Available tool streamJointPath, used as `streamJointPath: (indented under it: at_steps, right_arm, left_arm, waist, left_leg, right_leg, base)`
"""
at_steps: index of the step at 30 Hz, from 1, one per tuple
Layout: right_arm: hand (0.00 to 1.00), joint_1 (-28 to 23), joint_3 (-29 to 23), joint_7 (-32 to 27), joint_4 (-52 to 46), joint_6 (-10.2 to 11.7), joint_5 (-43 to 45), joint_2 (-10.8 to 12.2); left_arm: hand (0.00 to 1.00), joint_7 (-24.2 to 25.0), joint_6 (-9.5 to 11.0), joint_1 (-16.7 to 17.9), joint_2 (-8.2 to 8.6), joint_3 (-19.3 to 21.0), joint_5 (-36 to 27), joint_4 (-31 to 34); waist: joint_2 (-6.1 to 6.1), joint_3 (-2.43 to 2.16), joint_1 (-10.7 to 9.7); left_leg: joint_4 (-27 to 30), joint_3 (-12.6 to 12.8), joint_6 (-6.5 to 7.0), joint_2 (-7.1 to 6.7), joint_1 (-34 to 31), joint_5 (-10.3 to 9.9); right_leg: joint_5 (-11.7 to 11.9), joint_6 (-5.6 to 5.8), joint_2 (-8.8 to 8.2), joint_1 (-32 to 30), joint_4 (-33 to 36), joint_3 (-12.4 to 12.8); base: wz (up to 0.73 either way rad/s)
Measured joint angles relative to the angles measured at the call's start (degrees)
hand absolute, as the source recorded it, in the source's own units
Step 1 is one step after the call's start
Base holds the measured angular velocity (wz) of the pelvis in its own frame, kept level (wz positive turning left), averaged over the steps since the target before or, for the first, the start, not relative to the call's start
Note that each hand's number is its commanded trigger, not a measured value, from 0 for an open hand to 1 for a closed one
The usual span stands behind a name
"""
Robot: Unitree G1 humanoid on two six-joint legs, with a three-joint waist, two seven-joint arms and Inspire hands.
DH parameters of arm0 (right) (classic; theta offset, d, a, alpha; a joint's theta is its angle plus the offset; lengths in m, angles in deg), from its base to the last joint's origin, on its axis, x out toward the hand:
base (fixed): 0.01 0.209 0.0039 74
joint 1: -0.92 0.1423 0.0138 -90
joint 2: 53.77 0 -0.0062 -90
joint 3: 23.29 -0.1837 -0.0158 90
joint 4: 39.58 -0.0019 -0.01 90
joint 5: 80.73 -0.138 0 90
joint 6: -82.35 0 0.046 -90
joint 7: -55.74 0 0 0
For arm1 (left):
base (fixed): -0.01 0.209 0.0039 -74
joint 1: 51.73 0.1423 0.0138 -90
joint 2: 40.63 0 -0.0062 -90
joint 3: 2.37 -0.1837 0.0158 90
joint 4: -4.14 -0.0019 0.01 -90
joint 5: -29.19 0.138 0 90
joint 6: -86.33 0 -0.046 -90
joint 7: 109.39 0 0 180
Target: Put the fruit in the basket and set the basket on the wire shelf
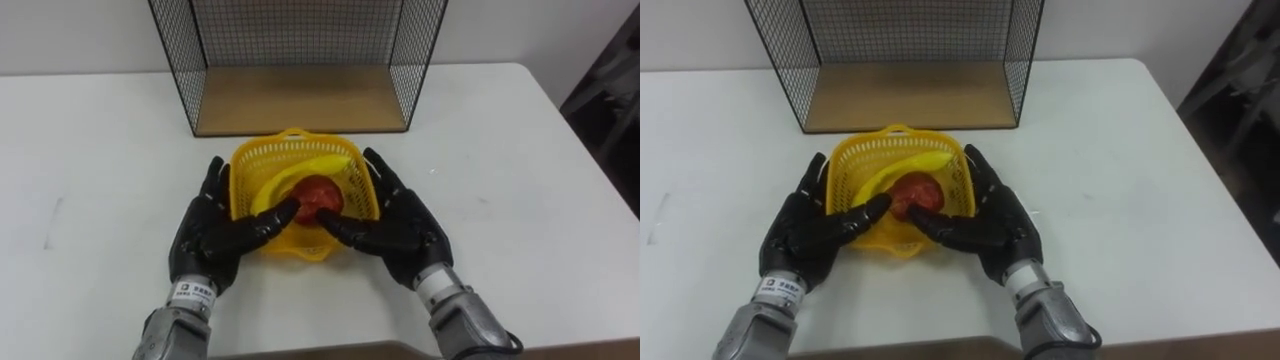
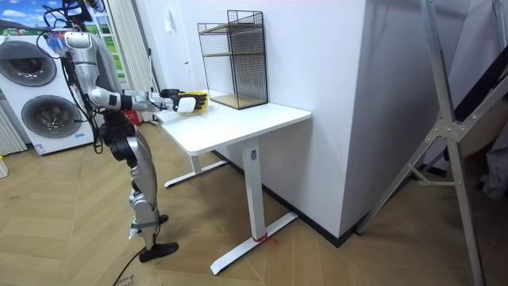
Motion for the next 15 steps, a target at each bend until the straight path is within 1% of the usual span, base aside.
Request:
streamJointPath:
  at_steps: [2,7,11,14,15]
  right_arm:
    - [0.00,0.9,-0.1,-0.9,0.0,0.2,0.8,0.0]
    - [0.00,3.4,0.1,-3.0,-0.1,2.3,1.3,0.0]
    - [0.00,4.1,0.1,-4.0,-0.3,3.0,1.0,0.0]
    - [0.00,4.1,0.0,-4.8,-2.2,3.1,0.7,0.0]
    - [0.00,4.1,0.0,-5.1,-3.2,3.4,0.6,0.1]
  left_arm:
    - [0.00,-0.2,0.0,-0.7,0.00,-0.2,0.0,0.0]
    - [0.00,-1.1,0.5,-3.9,0.19,-0.5,-0.1,0.0]
    - [0.00,-2.1,0.8,-4.4,0.25,-1.0,-0.1,2.0]
    - [0.00,-2.7,0.9,-4.4,0.27,-1.0,-0.1,4.7]
    - [0.00,-2.9,1.0,-4.4,0.27,-1.0,-0.1,5.8]
  waist:
    - [0.00,0.00,-0.2]
    - [-0.01,-0.01,-0.9]
    - [-0.02,-0.01,-1.3]
    - [0.04,-0.04,-1.2]
    - [0.06,-0.08,-1.3]
  left_leg:
    - [0.1,0.0,0.00,0.03,-0.2,0.0]
    - [0.1,0.3,0.00,0.08,0.1,0.0]
    - [0.2,0.5,0.00,0.12,0.1,0.0]
    - [0.2,0.9,-0.01,0.15,-0.1,0.0]
    - [0.2,1.0,-0.01,0.15,-0.1,0.0]
  right_leg:
    - [0.0,-0.07,0.00,-0.5,0.5,0.0]
    - [0.0,-0.07,-0.03,-0.6,1.3,0.2]
    - [0.0,-0.07,-0.03,-0.9,1.6,0.4]
    - [0.0,-0.05,0.00,-1.2,1.6,0.7]
    - [0.0,-0.06,0.00,-1.2,1.6,0.7]
  base:
    - [-0.02]
    - [-0.02]
    - [-0.02]
    - [-0.06]
    - [-0.05]
